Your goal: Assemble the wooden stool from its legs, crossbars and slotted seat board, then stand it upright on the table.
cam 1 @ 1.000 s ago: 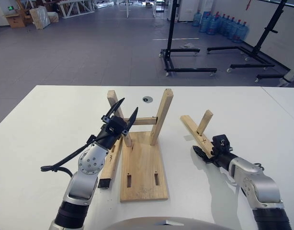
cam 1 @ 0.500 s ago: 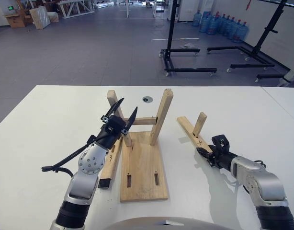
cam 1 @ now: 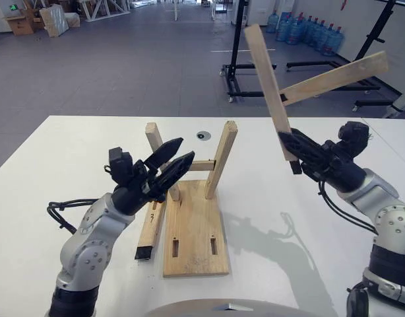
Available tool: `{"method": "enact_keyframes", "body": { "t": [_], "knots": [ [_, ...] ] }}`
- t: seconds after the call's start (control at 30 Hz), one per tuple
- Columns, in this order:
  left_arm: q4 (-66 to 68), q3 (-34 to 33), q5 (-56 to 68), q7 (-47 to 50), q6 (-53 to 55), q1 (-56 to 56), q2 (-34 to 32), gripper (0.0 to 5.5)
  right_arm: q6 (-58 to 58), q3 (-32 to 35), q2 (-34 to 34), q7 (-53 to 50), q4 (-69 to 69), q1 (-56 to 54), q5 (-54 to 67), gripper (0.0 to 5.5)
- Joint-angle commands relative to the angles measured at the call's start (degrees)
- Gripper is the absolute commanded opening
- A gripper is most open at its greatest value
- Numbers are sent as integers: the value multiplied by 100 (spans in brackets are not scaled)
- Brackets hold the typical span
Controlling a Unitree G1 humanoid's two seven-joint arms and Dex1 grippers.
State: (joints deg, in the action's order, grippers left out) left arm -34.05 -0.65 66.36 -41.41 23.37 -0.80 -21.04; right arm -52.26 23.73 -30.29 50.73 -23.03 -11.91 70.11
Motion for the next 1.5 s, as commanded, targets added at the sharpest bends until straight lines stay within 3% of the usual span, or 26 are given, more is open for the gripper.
{"method": "enact_keyframes", "body": {
  "t": [0.03, 0.2, 0.43, 0.67, 0.83, 1.07, 1.1, 1.2, 1.3, 1.43, 1.5],
  "knots": [
    [-62, -80, 1236, -60, 789, 229, -378, 364, 12, -668, -98, 343, -532, 150, 8, 207],
    [345, -81, 1483, 377, 1112, 712, -330, 400, 288, -1586, -183, 1045, -13, -15, -679, 207],
    [400, -243, 1577, 566, 1121, 886, -188, 400, 508, -1994, -127, 1228, 54, 186, -998, 207],
    [535, -323, 1506, 313, 1168, 735, -161, 283, 572, -2093, -180, 1210, 147, 222, -1154, 207],
    [580, -169, 968, 140, 1106, 728, -156, 215, 553, -2093, -240, 1256, 286, 199, -1152, 207],
    [677, -192, 532, -50, 958, 730, -63, 206, 711, -2098, -346, 1339, 459, 231, -1418, 207],
    [658, -216, 506, -41, 937, 741, -41, 205, 681, -2105, -387, 1381, 459, 253, -1423, 245],
    [608, -323, 460, -44, 902, 732, -18, 205, 583, -2094, -550, 1525, 406, 346, -1374, 292],
    [532, -654, 613, -67, 856, 691, -109, 205, 565, -1996, -765, 1618, 402, 440, -1394, 339],
    [283, -1224, 767, -371, 913, 513, -552, 205, 580, -1378, -1009, 1524, 619, 538, -1228, 343],
    [218, -1809, 913, -819, 969, 162, -993, 205, 642, -1024, -1125, 1386, 770, 573, -1277, 343]
  ]
}}
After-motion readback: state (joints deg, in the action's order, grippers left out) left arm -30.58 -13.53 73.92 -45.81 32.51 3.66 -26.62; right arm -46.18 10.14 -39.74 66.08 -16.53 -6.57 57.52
